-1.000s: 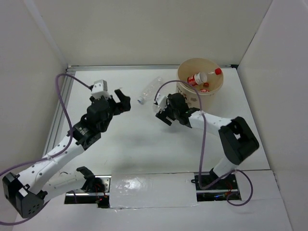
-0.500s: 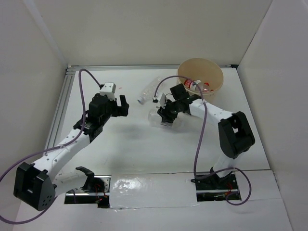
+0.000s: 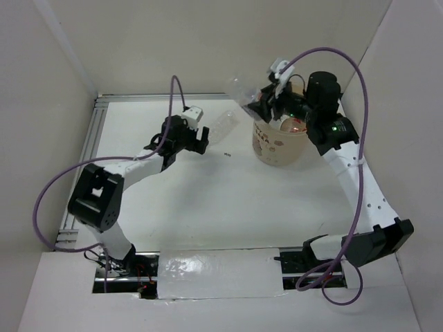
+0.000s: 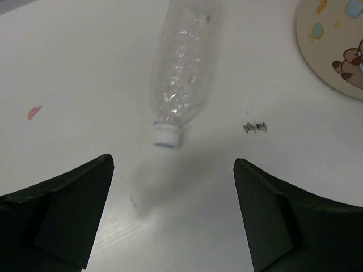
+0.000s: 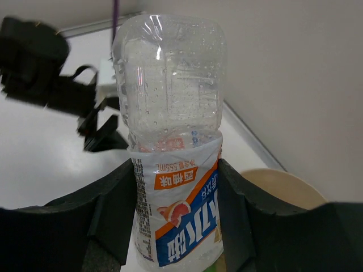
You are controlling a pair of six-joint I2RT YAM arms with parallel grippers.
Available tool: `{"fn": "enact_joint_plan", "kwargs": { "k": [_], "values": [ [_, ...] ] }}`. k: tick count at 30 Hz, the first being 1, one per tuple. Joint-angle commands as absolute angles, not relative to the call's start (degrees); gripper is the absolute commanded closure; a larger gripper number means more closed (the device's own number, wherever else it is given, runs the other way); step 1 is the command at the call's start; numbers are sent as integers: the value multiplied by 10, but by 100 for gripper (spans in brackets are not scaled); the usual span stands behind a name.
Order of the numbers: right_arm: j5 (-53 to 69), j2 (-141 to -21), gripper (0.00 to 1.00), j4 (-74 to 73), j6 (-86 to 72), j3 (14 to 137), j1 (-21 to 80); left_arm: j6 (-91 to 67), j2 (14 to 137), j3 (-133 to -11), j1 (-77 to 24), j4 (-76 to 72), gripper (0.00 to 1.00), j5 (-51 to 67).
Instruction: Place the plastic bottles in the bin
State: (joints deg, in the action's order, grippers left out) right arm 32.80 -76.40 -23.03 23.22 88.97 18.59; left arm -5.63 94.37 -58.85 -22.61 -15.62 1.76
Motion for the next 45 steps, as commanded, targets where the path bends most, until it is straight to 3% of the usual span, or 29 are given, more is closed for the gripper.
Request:
{"fn": "enact_joint_plan", "kwargs": {
  "k": [1,2,4,5,6,7,8,17,20,22,23,25,27,29,30,33,36,37,38,39,41,44,45],
  "values": [
    [216,-782,80,-157,159,886,141,-3,1015,-670,-263,-223,0,-14],
    [216,-789,77,-157,159,886,128,-3,1029,-679,-269,-235,0,-24],
    [213,-811,57,-170,154,881,96,-8,1072,-714,-275,-235,0,-39],
    [219,-818,42,-179,154,881,85,-3,1087,-728,-282,-235,0,-56],
    [219,-818,11,-185,154,881,69,-3,1100,-753,-282,-229,0,-64],
    [247,-824,2,-192,149,881,57,-3,1112,-761,-289,-229,0,-70],
    [261,-818,0,-206,137,881,46,-3,1121,-767,-289,-229,0,-79],
    [362,-658,0,-249,104,749,-64,-5,1265,-903,-294,-169,0,-139],
    [377,-597,0,-267,98,708,-91,-25,1296,-940,-294,-114,8,-144],
    [382,-567,0,-291,98,694,-97,-25,1302,-940,-294,-108,18,-139],
    [382,-559,0,-296,98,694,-104,-25,1302,-934,-294,-108,29,-139],
    [388,-539,0,-302,98,687,-112,-32,1295,-923,-294,-108,41,-139],
    [395,-530,0,-308,98,682,-127,-37,1275,-894,-294,-114,63,-139],
    [396,-525,0,-314,98,677,-132,-57,1231,-864,-294,-127,93,-139],
    [396,-525,0,-314,98,672,-132,-62,1212,-857,-294,-127,98,-145],
    [388,-519,0,-314,93,657,-137,-49,1106,-809,-308,-160,99,-128],
    [377,-514,29,-314,99,636,-143,-49,987,-768,-323,-176,100,-113],
    [369,-509,44,-309,99,628,-143,-54,964,-763,-333,-189,100,-106],
    [362,-504,75,-302,99,610,-143,-61,949,-763,-340,-189,98,-87],
    [353,-504,88,-302,99,600,-148,-61,939,-778,-350,-189,98,-79],
    [334,-483,93,-296,99,582,-154,-55,939,-808,-390,-161,98,-72],
    [319,-458,83,-312,113,549,-154,-56,944,-852,-442,-167,97,-52],
    [310,-451,75,-321,119,534,-154,-56,950,-864,-453,-173,97,-52]
  ]
}}
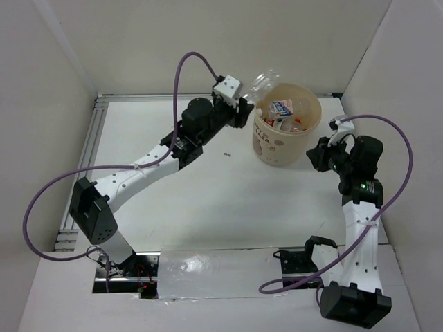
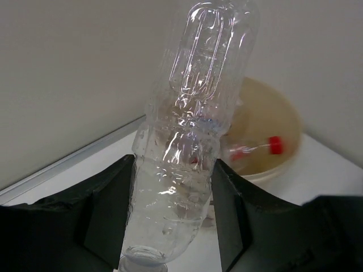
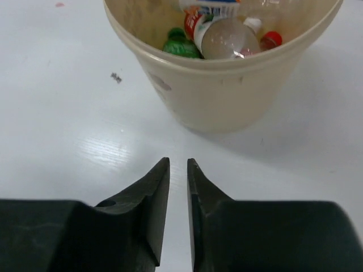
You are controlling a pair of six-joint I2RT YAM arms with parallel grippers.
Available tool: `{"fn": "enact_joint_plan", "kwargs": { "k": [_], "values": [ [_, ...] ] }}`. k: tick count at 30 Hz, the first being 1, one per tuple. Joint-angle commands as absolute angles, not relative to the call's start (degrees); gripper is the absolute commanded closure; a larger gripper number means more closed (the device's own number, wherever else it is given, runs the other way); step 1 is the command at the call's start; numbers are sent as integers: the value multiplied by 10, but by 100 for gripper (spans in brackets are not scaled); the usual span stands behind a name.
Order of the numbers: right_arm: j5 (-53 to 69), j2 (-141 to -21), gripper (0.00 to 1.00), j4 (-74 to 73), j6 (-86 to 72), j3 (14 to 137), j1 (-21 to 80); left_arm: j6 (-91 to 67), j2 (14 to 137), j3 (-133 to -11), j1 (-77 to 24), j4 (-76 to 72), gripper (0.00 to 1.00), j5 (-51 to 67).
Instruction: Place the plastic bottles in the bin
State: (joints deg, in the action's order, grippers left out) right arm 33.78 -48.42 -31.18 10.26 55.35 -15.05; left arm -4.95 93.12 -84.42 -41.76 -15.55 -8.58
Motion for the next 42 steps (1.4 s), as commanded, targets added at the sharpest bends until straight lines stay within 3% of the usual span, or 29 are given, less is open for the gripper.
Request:
{"fn": "enact_joint_plan", "kwargs": {
  "k": [1,6,9,19,22,27,28,29,30,32,35,42],
  "values": [
    [310,-444,73,-326,119,527,-154,-63,959,-894,-465,-173,96,-52],
    [289,-404,55,-347,132,504,-154,-69,1062,-999,-516,-157,90,-68],
    [282,-386,48,-359,132,504,-154,-77,1106,-1051,-527,-157,71,-101],
    [259,-352,47,-376,142,509,-149,-102,1273,-1281,-504,-58,67,-133],
    [259,-346,47,-376,142,509,-149,-115,1273,-1283,-504,-73,67,-133],
    [259,-341,41,-376,142,509,-149,-120,1293,-1311,-504,-77,58,-146],
    [254,-341,28,-376,137,509,-149,-120,1302,-1322,-504,-67,49,-146],
    [249,-341,15,-376,137,509,-149,-126,1314,-1336,-504,-52,33,-141],
    [249,-341,15,-376,137,509,-149,-126,1314,-1336,-504,-52,33,-141],
    [243,-341,5,-376,137,509,-149,-133,1314,-1336,-504,-46,1,-147],
    [243,-341,0,-376,143,509,-149,-133,1292,-1306,-504,-55,0,-152],
    [225,-341,0,-376,130,509,-149,-98,1144,-1211,-504,-79,0,-163]
  ]
}}
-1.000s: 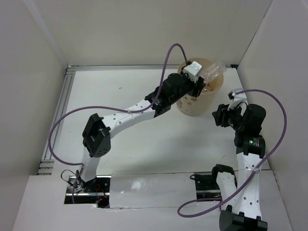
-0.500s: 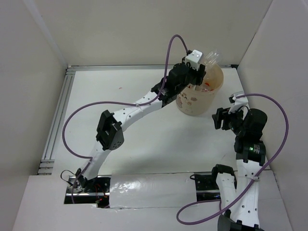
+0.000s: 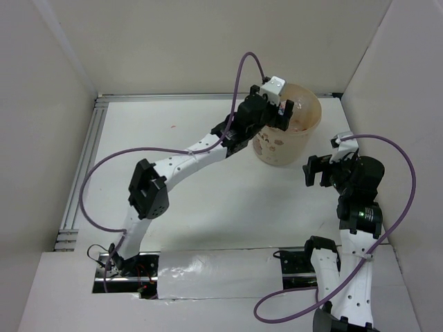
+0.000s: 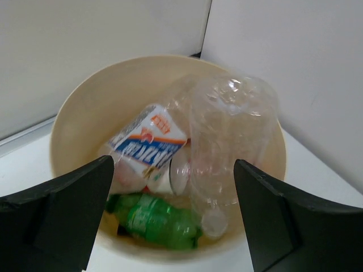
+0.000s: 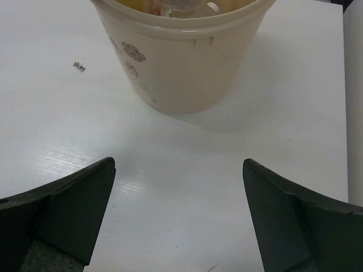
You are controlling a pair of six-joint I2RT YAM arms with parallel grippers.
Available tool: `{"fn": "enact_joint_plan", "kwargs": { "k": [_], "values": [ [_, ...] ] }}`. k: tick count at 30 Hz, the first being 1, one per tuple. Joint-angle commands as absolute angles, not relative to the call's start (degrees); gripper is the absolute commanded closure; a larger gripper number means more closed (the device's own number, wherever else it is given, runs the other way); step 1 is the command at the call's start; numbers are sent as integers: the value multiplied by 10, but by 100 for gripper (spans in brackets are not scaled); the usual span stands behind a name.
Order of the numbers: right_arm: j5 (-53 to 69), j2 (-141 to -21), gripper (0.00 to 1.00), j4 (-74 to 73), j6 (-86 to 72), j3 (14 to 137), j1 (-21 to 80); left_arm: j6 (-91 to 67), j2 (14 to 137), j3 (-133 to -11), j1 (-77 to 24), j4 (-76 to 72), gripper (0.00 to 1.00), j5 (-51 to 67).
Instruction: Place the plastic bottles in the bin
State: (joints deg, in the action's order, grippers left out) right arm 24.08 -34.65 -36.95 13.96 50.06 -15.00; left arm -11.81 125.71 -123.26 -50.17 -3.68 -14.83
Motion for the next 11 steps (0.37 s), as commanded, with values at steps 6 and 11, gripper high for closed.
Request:
{"fn": "enact_joint_plan", "kwargs": {
  "k": [6,11],
  "values": [
    [124,-334,0,-363,75,520,-143,-162,864,-840,-473,-57,0,-104],
    [86,-328,0,-346,75,498,-143,-227,570,-481,-444,-46,0,-96]
  ]
}}
